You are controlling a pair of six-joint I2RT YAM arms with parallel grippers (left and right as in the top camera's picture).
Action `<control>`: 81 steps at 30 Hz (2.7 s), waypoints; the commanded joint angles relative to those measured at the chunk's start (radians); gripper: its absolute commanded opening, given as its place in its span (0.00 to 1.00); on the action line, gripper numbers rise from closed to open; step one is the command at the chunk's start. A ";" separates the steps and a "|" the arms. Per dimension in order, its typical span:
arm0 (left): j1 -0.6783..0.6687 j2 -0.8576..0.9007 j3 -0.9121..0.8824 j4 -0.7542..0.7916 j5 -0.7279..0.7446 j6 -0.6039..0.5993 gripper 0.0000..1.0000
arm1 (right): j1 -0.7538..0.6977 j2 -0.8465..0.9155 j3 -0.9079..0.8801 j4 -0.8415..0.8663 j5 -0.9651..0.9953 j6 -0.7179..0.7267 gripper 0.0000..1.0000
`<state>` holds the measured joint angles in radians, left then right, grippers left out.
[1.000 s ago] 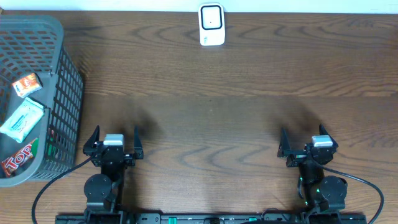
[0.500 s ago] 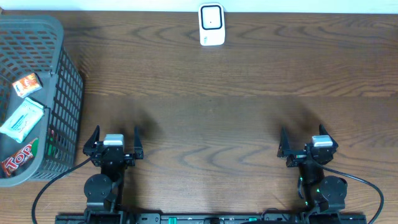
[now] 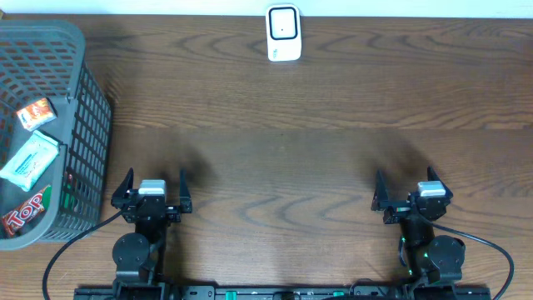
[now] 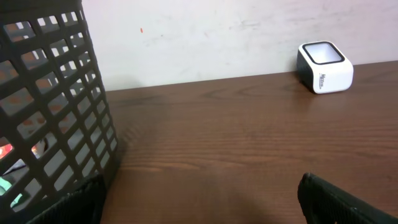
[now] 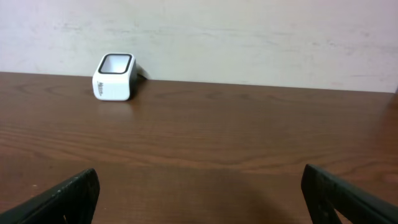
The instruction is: Scan the item barcode
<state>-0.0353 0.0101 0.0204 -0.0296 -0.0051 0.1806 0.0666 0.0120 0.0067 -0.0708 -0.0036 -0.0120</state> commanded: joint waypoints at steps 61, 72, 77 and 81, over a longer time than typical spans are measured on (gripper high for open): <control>0.004 0.457 0.642 -0.729 0.239 -0.266 0.98 | -0.009 -0.003 -0.001 -0.004 0.006 -0.004 0.99; 0.004 0.602 0.707 -0.724 0.364 -0.272 0.98 | -0.009 -0.002 -0.001 -0.004 0.005 -0.004 0.99; 0.004 0.603 0.708 -0.710 0.360 -0.272 0.98 | -0.009 -0.003 -0.001 -0.004 0.006 -0.004 0.99; 0.004 0.603 0.710 -0.714 0.354 -0.272 0.98 | -0.009 -0.003 -0.001 -0.004 0.005 -0.004 0.99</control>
<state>-0.0353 0.6136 0.7063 -0.7444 0.3382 -0.0826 0.0666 0.0124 0.0067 -0.0708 -0.0036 -0.0120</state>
